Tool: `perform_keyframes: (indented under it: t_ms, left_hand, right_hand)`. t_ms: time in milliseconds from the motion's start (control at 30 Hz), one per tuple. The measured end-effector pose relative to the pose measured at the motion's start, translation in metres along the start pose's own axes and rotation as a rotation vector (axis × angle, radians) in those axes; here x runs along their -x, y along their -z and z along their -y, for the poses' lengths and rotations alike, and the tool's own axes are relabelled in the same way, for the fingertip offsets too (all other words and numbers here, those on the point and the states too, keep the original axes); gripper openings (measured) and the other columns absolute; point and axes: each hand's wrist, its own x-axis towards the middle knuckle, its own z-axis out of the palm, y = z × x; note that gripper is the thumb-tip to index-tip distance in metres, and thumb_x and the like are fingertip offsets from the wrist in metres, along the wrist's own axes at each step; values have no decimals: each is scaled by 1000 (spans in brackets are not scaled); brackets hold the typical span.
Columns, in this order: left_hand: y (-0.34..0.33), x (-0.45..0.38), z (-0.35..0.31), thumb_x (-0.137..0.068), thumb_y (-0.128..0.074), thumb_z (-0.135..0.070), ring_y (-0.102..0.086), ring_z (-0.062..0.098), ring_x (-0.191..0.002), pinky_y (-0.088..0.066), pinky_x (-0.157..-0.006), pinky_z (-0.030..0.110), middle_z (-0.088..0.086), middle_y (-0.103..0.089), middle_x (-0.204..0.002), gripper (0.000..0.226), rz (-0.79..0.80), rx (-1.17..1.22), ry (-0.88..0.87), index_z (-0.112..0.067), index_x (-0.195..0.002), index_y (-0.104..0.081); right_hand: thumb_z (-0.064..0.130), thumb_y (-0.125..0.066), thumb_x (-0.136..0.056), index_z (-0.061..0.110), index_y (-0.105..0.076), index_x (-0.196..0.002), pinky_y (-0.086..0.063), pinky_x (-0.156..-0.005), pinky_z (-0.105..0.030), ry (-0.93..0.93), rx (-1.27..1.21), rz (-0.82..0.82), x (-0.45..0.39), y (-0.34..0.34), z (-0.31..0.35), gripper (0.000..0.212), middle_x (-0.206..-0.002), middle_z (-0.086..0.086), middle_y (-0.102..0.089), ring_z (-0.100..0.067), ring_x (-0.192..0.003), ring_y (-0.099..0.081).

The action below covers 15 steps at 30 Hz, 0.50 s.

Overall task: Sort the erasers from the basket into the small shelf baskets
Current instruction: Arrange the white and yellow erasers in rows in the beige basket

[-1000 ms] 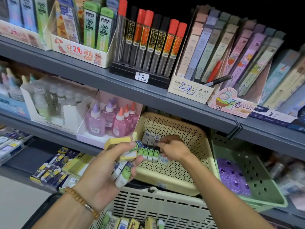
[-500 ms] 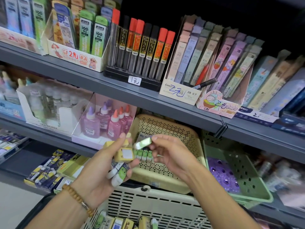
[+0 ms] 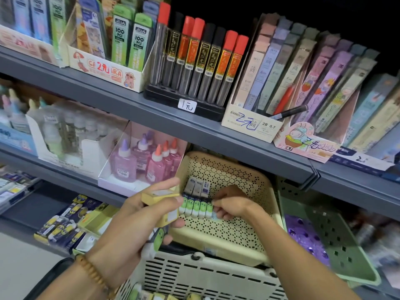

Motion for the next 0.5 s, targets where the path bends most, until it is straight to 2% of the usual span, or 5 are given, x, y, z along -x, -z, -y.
perform_keyframes:
  t_ms: [100, 200, 300, 433, 500]
  left_hand:
    - [0, -1, 2, -69, -78, -21, -73, 25, -83, -50, -50, 26, -7, -75, -99, 45, 5, -31, -39, -44, -106, -71]
    - [-4, -1, 6, -75, -76, -19, -73, 21, -81, -50, -53, 24, -4, -75, -96, 48, 29, -91, -70, -46, -113, -66]
    - [-8, 0, 9, -79, -74, -17, -71, 16, -79, -50, -56, 24, 0, -76, -93, 53, 41, -177, -96, -47, -120, -60]
    - [-11, 0, 10, -83, -71, -16, -70, 20, -84, -52, -57, 24, 1, -75, -91, 64, 55, -312, -114, -50, -132, -47]
    - [-11, 1, 9, -83, -70, -20, -65, 18, -74, -54, -55, 25, 5, -73, -92, 70, 57, -360, -122, -54, -136, -38]
  right_hand:
    - [22, -65, -92, 25, -66, -72, -50, -60, -23, 140, -59, -159, 21, 5, 14, 20, -76, 4, -70, -10, -65, -61]
    - [39, -63, -93, 19, -74, -77, -43, -48, -18, 318, -396, -6, 64, 4, 36, 27, -68, 6, -69, -6, -55, -57]
    - [47, -63, -88, 19, -76, -81, -42, -50, -19, 479, -402, 119, 103, -4, 55, 31, -72, 2, -69, -9, -60, -57]
    - [31, -75, -85, 8, -76, -87, -38, -48, -14, 484, -384, 104, 123, -6, 66, 23, -66, 1, -62, -6, -57, -49]
    - [25, -75, -85, 7, -73, -87, -37, -47, -16, 433, -416, 125, 125, -6, 69, 18, -65, 3, -59, -6, -55, -48]
